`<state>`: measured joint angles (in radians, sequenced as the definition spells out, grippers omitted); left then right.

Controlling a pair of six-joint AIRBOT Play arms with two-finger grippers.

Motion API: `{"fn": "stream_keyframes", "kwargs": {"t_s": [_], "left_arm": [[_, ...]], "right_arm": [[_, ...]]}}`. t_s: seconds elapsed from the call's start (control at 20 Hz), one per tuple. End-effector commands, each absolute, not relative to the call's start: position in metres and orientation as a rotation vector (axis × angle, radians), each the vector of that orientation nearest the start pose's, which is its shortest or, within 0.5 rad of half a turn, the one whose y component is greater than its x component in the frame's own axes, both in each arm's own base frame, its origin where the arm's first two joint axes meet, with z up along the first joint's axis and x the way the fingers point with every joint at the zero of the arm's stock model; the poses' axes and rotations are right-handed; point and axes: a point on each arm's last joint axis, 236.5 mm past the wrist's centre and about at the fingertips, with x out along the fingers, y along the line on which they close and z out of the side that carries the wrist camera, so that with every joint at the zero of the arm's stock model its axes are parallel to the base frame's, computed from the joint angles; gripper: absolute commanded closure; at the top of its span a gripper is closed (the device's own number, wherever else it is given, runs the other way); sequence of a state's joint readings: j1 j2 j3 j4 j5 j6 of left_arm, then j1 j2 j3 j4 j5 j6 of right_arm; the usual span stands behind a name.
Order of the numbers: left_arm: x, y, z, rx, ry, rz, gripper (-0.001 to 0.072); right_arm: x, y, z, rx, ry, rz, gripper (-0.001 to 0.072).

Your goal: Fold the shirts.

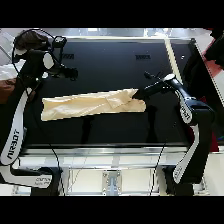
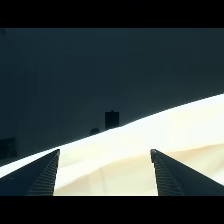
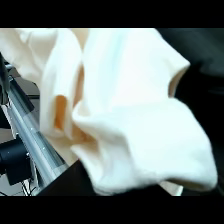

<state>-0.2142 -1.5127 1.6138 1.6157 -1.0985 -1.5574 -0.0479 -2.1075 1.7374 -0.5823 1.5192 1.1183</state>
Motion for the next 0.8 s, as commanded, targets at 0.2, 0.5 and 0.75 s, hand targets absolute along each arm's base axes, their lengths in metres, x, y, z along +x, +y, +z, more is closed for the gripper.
{"fn": "stream_keyframes", "kwargs": {"t_s": [0.2,0.5,0.75], "left_arm": [[0.475,-0.118,0.015,0.104,1.194,-0.230,0.0697],[0.427,-0.213,-0.066,-0.065,1.385,-0.521,0.0698],[0.427,-0.254,-0.085,-0.064,1.348,-0.582,0.0698]], "right_arm": [[0.483,0.196,0.059,0.603,1.274,1.041,0.0690],[0.463,0.248,0.123,0.513,1.215,1.094,0.0691],[0.426,0.317,0.128,0.446,1.245,1.203,0.0691]]}}
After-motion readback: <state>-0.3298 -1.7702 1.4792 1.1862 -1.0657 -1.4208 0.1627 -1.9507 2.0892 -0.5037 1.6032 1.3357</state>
